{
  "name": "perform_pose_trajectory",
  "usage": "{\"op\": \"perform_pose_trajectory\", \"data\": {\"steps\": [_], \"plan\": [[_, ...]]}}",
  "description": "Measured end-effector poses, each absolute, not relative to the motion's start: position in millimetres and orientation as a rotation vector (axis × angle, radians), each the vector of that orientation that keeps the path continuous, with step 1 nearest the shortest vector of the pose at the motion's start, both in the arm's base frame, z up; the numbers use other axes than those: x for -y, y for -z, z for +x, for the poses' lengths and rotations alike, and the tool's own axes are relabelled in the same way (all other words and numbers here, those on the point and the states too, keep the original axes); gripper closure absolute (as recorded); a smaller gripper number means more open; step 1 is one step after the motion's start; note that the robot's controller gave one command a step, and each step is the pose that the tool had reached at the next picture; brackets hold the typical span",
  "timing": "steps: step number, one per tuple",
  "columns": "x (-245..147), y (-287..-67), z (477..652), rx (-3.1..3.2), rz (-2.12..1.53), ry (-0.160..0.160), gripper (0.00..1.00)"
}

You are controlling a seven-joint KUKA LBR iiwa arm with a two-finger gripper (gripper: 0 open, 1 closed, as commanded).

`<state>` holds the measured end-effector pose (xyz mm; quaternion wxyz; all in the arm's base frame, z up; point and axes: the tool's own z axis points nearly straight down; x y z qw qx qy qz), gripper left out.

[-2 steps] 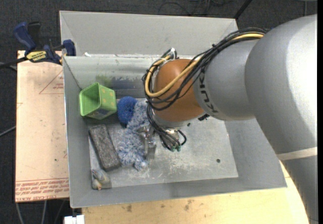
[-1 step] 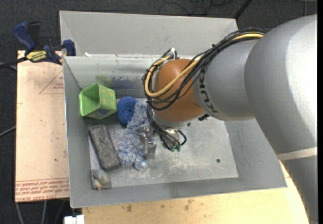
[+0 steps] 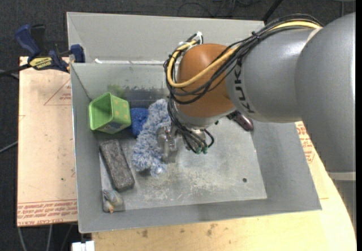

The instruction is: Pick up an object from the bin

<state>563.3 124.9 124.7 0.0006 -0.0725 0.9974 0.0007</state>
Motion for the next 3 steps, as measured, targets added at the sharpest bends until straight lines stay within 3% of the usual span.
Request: {"op": "perform_pose_trajectory", "data": {"steps": [1,2,3], "plan": [[-124.8,-124.7,563.3,-3.132,-0.227,-0.002,1.0],[-131.6,-169.6,550.0,-3.135,-0.256,-0.001,1.0],[-136.0,-205.1,561.3,-3.122,-0.313,-0.002,1.0]]}}
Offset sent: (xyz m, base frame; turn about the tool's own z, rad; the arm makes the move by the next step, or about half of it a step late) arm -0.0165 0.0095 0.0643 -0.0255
